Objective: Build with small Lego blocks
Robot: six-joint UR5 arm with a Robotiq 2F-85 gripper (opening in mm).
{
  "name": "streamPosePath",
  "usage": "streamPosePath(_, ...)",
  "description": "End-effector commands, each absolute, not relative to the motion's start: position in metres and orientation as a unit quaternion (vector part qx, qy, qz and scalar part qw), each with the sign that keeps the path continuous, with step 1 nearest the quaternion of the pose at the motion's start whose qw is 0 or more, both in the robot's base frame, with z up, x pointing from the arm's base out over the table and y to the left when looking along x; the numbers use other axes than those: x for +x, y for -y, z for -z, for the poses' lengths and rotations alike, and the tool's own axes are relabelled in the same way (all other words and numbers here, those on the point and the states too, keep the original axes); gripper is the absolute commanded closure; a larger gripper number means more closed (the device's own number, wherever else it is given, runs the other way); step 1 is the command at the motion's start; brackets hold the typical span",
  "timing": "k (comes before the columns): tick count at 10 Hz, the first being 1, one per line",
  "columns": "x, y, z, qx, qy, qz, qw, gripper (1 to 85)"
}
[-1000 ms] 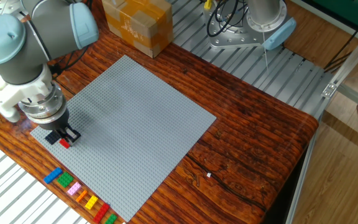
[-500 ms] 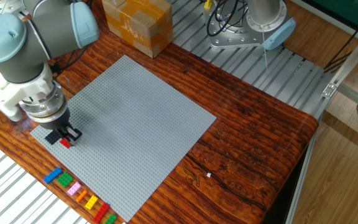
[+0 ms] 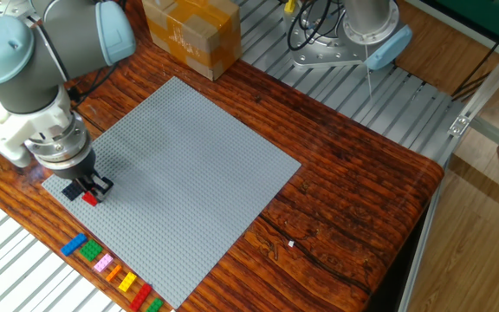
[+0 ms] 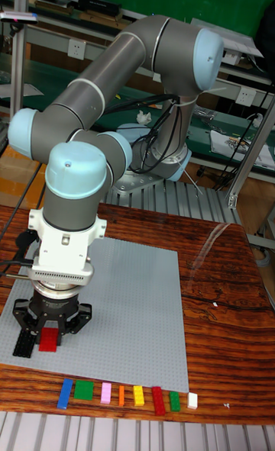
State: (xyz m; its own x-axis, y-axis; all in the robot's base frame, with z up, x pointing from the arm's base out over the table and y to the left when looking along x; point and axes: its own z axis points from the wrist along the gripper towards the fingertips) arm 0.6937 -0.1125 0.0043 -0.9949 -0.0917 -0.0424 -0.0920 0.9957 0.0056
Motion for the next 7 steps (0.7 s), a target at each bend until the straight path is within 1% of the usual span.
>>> streamPosePath(1, 0.7005, 0.1088, -0.007, -0.05, -0.998, -0.018, 0.033, 49.3)
streamPosePath(7, 0.7074, 0.1072, -0.009, -0.041, -0.998, -0.027, 0.044, 42.7)
